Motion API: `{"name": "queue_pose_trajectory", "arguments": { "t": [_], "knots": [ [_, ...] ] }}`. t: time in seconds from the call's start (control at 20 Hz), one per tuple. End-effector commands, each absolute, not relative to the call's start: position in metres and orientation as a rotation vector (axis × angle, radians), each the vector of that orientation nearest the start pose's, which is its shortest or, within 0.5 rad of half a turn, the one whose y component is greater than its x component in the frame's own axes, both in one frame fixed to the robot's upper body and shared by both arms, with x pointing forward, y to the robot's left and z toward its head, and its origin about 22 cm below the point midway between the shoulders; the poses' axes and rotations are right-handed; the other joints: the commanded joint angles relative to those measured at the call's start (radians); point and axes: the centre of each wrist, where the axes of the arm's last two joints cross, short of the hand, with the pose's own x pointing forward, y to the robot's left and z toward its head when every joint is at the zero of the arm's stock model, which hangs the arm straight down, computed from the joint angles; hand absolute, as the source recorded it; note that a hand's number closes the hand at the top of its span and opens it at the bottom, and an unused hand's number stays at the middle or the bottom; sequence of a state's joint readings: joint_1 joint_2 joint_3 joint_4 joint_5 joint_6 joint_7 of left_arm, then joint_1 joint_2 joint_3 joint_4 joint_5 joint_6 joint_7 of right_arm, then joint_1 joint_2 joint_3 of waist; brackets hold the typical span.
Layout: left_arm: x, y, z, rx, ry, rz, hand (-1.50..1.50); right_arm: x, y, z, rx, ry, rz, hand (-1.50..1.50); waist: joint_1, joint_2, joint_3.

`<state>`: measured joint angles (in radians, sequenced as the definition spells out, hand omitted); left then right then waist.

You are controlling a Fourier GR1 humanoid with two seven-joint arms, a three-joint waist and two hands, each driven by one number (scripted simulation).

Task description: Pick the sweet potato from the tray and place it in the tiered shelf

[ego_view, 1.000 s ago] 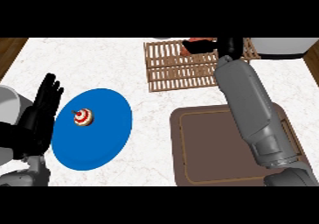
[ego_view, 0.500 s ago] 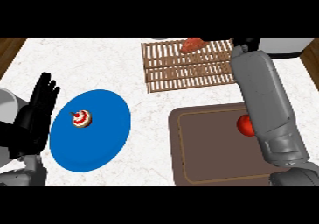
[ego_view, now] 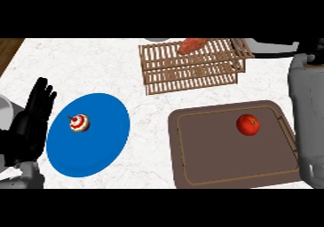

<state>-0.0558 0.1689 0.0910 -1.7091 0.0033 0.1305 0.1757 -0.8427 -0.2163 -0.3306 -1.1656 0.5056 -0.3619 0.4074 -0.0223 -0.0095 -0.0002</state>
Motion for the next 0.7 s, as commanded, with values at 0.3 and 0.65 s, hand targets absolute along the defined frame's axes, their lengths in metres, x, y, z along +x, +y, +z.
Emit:
{"name": "queue_pose_trajectory", "arguments": {
  "t": [0.3, 0.65],
  "knots": [
    [0.250, 0.285, 0.062, 0.262, -1.601, 0.042, 0.00, 0.311, -0.361, 0.190, -0.735, -1.595, -0.175, -1.50, 0.009, 0.006, 0.000],
    [0.264, 0.271, 0.056, 0.258, -1.595, 0.046, 0.00, 0.276, -0.405, 0.196, -0.692, -1.617, -0.158, -1.50, 0.020, 0.009, 0.000]
  ]
}}
